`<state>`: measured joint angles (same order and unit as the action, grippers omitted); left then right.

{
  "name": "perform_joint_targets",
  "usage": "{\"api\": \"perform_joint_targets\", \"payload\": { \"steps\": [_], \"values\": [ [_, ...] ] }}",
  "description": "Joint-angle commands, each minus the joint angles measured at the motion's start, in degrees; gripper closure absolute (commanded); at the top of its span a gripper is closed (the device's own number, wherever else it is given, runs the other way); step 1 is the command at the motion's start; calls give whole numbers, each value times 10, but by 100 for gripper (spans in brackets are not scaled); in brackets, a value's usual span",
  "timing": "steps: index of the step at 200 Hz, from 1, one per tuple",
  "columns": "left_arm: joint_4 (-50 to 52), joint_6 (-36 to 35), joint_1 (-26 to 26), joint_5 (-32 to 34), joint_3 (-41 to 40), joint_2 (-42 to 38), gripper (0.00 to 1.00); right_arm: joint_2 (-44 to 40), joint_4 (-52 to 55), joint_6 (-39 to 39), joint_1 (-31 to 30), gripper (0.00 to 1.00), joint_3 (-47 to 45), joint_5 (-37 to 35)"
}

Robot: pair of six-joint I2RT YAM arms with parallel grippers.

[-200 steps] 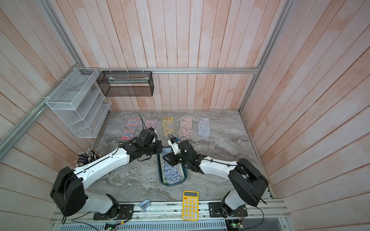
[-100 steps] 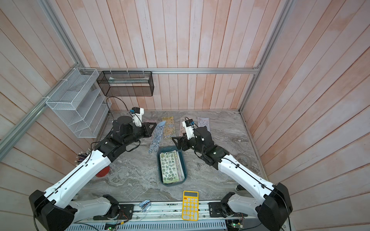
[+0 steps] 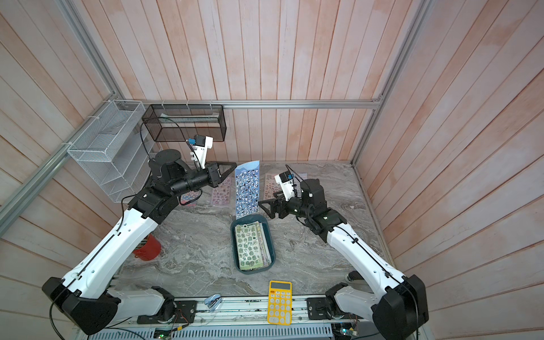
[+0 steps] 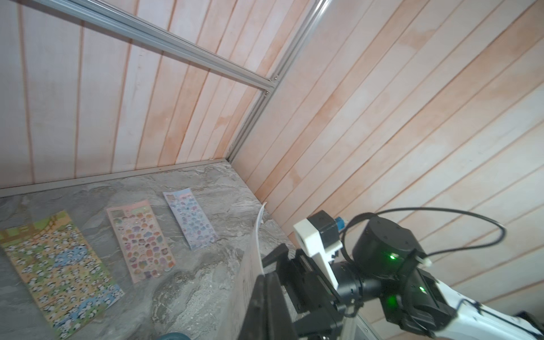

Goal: Take the stickers out of the storage box
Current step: Pick up the sticker from the storage box.

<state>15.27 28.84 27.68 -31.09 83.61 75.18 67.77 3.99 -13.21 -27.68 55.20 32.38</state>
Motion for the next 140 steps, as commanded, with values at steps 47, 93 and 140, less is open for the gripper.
{"api": "perform_joint_targets", "payload": {
  "steps": [47, 93, 140],
  "values": [
    [-70, 60, -2, -125, 16, 2, 100, 43, -146, -59, 11, 22, 17, 187],
    [-76, 64, -2, -127, 16, 7, 100, 50, -194, -89, 11, 73, 22, 232],
    [-60, 45, -4, -93, -1, 1, 79, 17, -157, -62, 12, 100, 17, 233]
  ]
}}
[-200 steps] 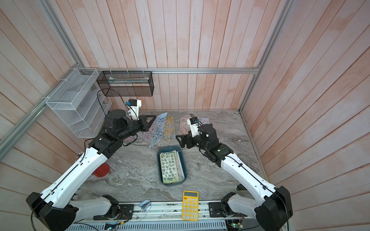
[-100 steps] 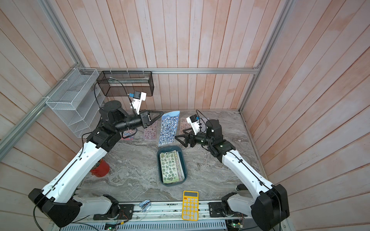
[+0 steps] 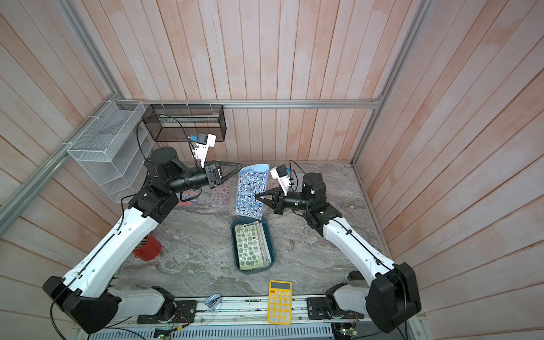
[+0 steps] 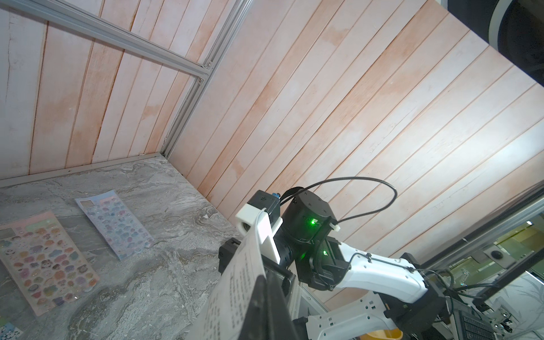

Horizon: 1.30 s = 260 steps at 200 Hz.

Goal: Take the stickers out of the storage box
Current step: Pick up the sticker from the storage box.

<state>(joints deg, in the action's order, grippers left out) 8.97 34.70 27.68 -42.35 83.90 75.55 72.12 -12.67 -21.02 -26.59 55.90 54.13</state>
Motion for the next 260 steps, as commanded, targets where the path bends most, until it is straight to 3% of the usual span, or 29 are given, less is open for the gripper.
{"api": "perform_joint_targets", "payload": {
  "steps": [1, 15, 30, 36, 57, 81, 101, 138, 166, 214, 243, 260],
  "values": [
    [3, -15, -4, 21, -4, -3, 76, -27, 12, 17, 1, 100, 11, 14],
    [10, -30, -3, 38, -23, -14, 37, -31, 35, 30, 0, 100, 16, 9],
    [9, -44, -4, 53, -55, -30, 19, -32, 55, 41, 0, 100, 26, 10],
    [8, -49, -3, 56, -69, -35, 2, -32, 61, 44, 1, 100, 30, 10],
    [-5, -49, -3, 35, -110, -42, 0, -27, 74, 48, 0, 100, 39, 11],
    [-61, -15, -3, -21, -153, -34, 14, -15, 86, 52, 0, 100, 48, 13],
    [-79, 1, 1, -37, -160, -24, 54, -5, 91, 52, 0, 100, 51, 13],
    [-132, 40, 5, -60, -163, -4, 100, 5, 93, 48, 0, 100, 44, 0],
    [-172, 70, 6, -46, -174, 2, 100, -3, 88, 42, 0, 94, 31, -32],
    [-225, 97, 6, 18, -209, -16, 100, -27, 8, -20, 0, 70, -20, -56],
    [-236, 104, 6, 38, -216, -18, 100, -44, -34, -57, 0, 70, -51, -63],
    [-240, 106, 6, 52, -222, -20, 100, -55, -55, -75, 1, 84, -66, -67]
  ]
}}
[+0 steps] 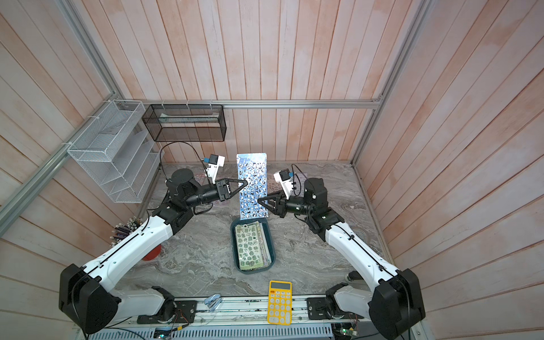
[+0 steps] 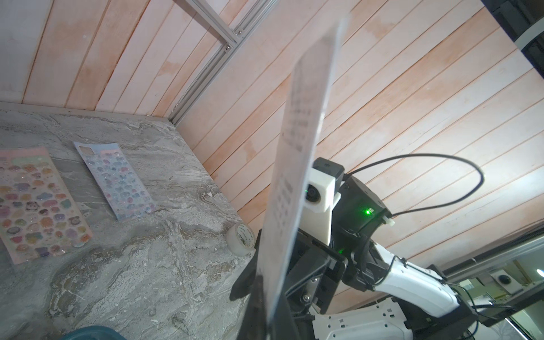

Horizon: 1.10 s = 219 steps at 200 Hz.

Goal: Take the stickers out of the storage box
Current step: Pick up the sticker from the storage box, then place the sticker at the center of the board.

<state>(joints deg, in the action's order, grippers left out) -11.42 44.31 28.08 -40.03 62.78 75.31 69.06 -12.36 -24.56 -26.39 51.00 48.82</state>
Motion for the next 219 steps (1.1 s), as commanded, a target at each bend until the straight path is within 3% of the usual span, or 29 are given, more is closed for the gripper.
{"api": "perform_joint_targets", "payload": {
  "steps": [1, 20, 37, 51, 61, 69, 71, 74, 108, 147, 219],
  "values": [
    [-36, 9, 2, 29, -12, -18, 100, -25, -59, -40, -1, 85, -18, -15],
    [-36, 4, 2, 35, -17, -20, 100, -28, -13, -31, -2, 100, -3, -58],
    [-27, -3, 2, 37, -16, -21, 82, -18, 54, -3, -1, 100, 25, -90],
    [-12, -14, 3, 44, -15, -26, 59, -9, 95, 17, -1, 100, 46, -108],
    [3, -24, 2, 57, -14, -32, 32, -2, 126, 34, -1, 100, 62, -124],
    [16, -31, 2, 73, -15, -39, 17, 1, 152, 48, -1, 100, 75, -142],
    [19, -32, 2, 77, -16, -41, 4, 3, 159, 52, -1, 100, 77, -145],
    [23, -35, 2, 83, -15, -44, 0, 4, 169, 57, 0, 100, 83, -153],
    [68, -70, 2, 143, -20, -77, 0, 22, 291, 131, 3, 100, 147, -245],
    [87, -87, -8, 173, -36, -96, 0, 58, 415, 198, 21, 100, 232, -411],
    [109, -49, -47, 265, -82, -141, 0, 199, 521, 224, 98, 100, 334, -614]
  ]
}}
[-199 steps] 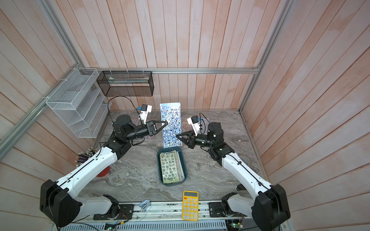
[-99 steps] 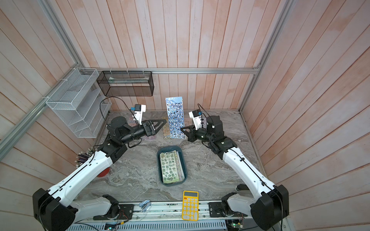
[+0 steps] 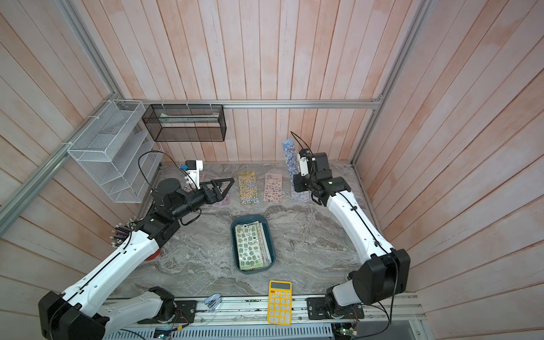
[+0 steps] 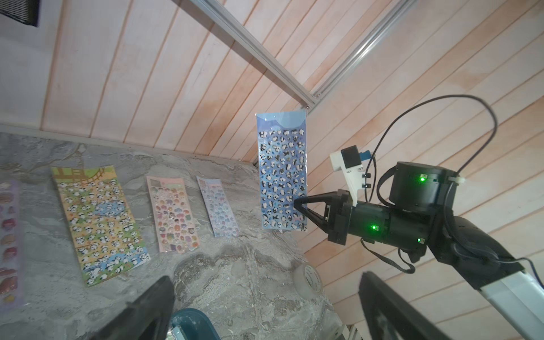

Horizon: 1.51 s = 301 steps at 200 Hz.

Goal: Take the stickers out of the storage box
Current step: Place the sticker at the center of the board.

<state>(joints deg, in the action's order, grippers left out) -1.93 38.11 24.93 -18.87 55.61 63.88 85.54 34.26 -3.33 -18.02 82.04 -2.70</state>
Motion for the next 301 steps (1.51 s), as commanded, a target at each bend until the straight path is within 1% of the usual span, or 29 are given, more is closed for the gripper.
{"api": "perform_joint_targets", "payload": {
  "steps": [1, 40, 52, 68, 93, 119, 149, 191, 247, 290, 301],
  "values": [
    [15, 14, -16, 54, -12, -27, 0, 36, 54, 12, 16, 100, 24, -99],
    [28, 1, -32, 54, -22, -34, 0, 104, 57, 2, 69, 100, 55, -94],
    [33, -8, -36, 45, -22, -34, 5, 125, 54, 10, 90, 100, 64, -91],
    [34, -19, -39, 33, -24, -34, 8, 147, 44, 18, 119, 100, 70, -85],
    [37, -31, -43, 27, -24, -28, 9, 180, 43, 16, 169, 100, 86, -29],
    [34, -32, -50, 8, -22, -15, 9, 219, 45, 17, 200, 100, 93, 40],
    [36, -34, -59, -9, -17, 1, 12, 279, 60, 26, 202, 100, 117, 45],
    [32, -32, -63, -10, -16, 14, 13, 336, 67, 31, 206, 100, 146, 56],
    [31, -21, -69, -7, -8, 39, 15, 415, 83, 36, 206, 100, 195, -21],
    [22, -5, -72, -14, -3, 61, 16, 431, 61, 41, 206, 100, 178, -43],
    [19, -1, -73, -17, 0, 68, 17, 434, 56, 42, 206, 98, 175, -51]
  ]
}}
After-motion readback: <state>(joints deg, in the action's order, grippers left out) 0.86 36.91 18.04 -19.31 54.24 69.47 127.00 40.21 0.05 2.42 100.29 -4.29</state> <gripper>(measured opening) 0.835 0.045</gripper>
